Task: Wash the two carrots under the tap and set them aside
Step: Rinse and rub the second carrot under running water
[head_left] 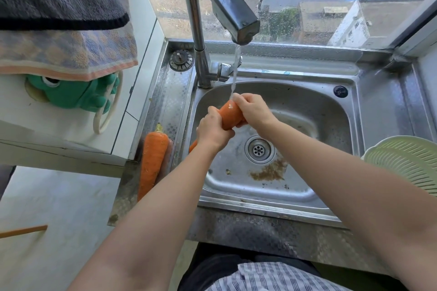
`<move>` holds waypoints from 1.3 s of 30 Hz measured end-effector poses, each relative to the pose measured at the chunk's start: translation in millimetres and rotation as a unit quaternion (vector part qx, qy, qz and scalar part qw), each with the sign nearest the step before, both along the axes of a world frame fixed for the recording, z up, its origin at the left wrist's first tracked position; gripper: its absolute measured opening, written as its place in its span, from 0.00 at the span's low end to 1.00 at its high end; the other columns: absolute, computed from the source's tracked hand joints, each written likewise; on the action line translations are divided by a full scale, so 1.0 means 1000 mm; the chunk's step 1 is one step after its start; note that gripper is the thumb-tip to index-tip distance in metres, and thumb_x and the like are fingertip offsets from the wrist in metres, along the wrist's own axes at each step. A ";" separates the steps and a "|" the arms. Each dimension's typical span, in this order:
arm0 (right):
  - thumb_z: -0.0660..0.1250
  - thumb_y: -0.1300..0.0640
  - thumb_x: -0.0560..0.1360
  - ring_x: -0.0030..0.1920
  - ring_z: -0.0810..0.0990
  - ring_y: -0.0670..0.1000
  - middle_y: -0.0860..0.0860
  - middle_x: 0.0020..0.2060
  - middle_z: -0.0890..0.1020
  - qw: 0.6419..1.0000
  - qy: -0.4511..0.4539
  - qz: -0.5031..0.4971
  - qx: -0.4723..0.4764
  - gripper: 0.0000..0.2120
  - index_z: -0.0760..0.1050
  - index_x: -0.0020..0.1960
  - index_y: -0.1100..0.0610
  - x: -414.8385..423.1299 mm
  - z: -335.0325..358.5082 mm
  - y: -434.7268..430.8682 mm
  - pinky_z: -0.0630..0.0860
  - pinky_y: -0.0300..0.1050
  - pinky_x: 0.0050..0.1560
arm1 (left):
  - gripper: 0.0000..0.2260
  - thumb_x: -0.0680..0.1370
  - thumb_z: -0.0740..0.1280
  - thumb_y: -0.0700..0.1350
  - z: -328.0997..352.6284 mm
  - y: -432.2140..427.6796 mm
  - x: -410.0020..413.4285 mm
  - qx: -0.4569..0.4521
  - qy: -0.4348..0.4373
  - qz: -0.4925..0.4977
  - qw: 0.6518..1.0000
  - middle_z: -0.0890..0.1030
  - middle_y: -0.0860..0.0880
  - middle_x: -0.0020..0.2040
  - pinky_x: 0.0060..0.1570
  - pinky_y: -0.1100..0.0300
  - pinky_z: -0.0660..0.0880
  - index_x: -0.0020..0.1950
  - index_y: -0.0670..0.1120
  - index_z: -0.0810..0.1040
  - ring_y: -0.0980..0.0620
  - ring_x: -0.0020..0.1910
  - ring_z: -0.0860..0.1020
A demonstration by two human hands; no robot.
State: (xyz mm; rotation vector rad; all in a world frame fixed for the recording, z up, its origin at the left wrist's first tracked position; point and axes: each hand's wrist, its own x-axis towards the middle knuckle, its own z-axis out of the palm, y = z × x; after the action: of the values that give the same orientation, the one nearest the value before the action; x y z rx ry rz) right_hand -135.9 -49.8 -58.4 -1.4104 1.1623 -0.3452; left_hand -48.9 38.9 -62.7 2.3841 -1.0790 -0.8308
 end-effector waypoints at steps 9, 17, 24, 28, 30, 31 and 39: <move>0.57 0.55 0.79 0.43 0.76 0.55 0.55 0.45 0.79 0.998 -0.021 0.017 -0.052 0.13 0.79 0.51 0.58 -0.005 -0.013 0.006 0.74 0.48 0.35 | 0.12 0.75 0.69 0.45 0.001 0.012 0.001 -0.020 0.210 -0.017 0.977 0.75 0.49 0.45 0.40 0.72 0.73 0.54 0.46 0.71 0.54 0.44 0.76; 0.62 0.54 0.79 0.49 0.80 0.55 0.54 0.47 0.84 0.999 -0.023 -0.015 -0.034 0.12 0.82 0.43 0.55 -0.008 -0.008 0.005 0.79 0.50 0.45 | 0.27 0.65 0.80 0.43 -0.007 0.006 0.009 -0.054 0.169 -0.002 0.984 0.76 0.48 0.48 0.52 0.49 0.77 0.55 0.44 0.66 0.47 0.49 0.79; 0.61 0.56 0.81 0.49 0.78 0.52 0.57 0.50 0.82 0.996 -0.087 0.006 -0.005 0.12 0.80 0.54 0.61 -0.006 -0.007 0.014 0.76 0.52 0.55 | 0.27 0.70 0.76 0.39 -0.013 0.008 0.009 -0.082 0.202 0.040 0.975 0.72 0.49 0.49 0.54 0.53 0.76 0.58 0.43 0.61 0.48 0.52 0.77; 0.60 0.50 0.81 0.51 0.80 0.56 0.56 0.48 0.82 0.996 0.003 -0.020 -0.082 0.16 0.79 0.52 0.62 0.004 -0.005 0.018 0.76 0.53 0.55 | 0.25 0.71 0.75 0.41 -0.014 0.006 0.002 -0.078 0.233 0.037 0.969 0.71 0.47 0.50 0.45 0.60 0.75 0.61 0.39 0.66 0.54 0.45 0.76; 0.61 0.51 0.81 0.53 0.79 0.53 0.55 0.52 0.81 0.996 -0.082 0.018 0.017 0.15 0.77 0.58 0.60 -0.002 -0.007 0.017 0.75 0.53 0.59 | 0.22 0.70 0.75 0.42 -0.013 0.004 0.004 -0.079 0.203 0.041 0.975 0.70 0.43 0.53 0.44 0.58 0.75 0.59 0.37 0.70 0.51 0.44 0.77; 0.61 0.53 0.82 0.54 0.78 0.52 0.54 0.53 0.80 0.987 -0.138 0.031 0.081 0.14 0.75 0.62 0.60 -0.006 -0.008 0.017 0.75 0.51 0.60 | 0.20 0.71 0.74 0.42 -0.011 0.004 0.006 -0.076 0.191 0.034 0.978 0.69 0.43 0.53 0.45 0.57 0.76 0.58 0.38 0.71 0.49 0.46 0.77; 0.64 0.59 0.79 0.50 0.77 0.52 0.55 0.50 0.77 0.973 -0.184 -0.022 0.138 0.07 0.73 0.57 0.56 0.002 -0.004 0.019 0.77 0.44 0.47 | 0.21 0.72 0.72 0.36 -0.012 0.000 0.000 -0.092 0.195 0.038 0.976 0.67 0.52 0.44 0.36 0.71 0.75 0.61 0.35 0.69 0.60 0.42 0.76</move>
State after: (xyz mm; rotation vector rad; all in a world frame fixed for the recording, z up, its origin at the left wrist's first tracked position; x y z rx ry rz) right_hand -133.7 -30.7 -62.3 -1.0265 0.8975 -0.4367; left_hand -49.2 38.9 -74.8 1.9872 -0.8591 -1.0660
